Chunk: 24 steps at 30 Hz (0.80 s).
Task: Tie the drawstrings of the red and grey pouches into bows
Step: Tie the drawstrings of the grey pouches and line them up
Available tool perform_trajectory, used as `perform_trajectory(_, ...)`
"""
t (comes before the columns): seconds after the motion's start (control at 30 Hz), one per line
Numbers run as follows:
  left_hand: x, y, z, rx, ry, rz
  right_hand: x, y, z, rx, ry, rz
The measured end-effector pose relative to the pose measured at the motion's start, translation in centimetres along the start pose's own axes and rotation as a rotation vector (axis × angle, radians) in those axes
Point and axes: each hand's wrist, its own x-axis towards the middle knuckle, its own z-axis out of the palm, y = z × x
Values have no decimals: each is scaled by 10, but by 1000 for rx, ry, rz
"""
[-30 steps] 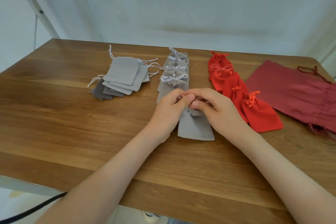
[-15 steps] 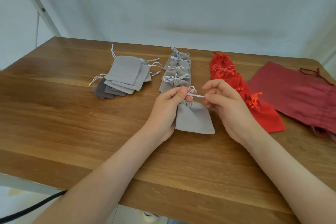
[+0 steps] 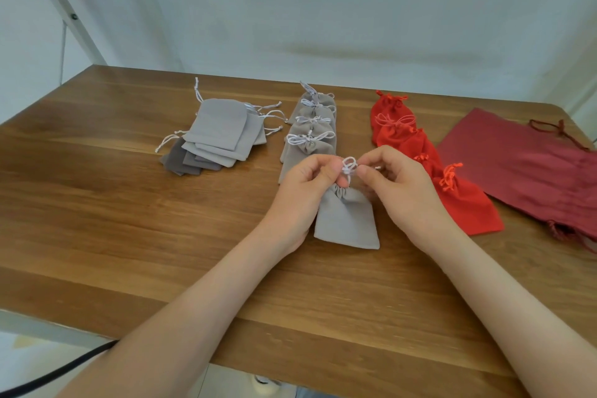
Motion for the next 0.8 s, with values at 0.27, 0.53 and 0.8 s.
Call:
perform_trajectory(0.27,0,1,1,78,15,61,-1,-6,-10,-200,57,-35)
perform_trajectory(0.53,-7,2,0,143,87,306,-6,-8,6,158,-240,-60)
perform_trajectory(0.8,-6,-3,-4,611,528,607,-4,-4,2,-59,-185,-52)
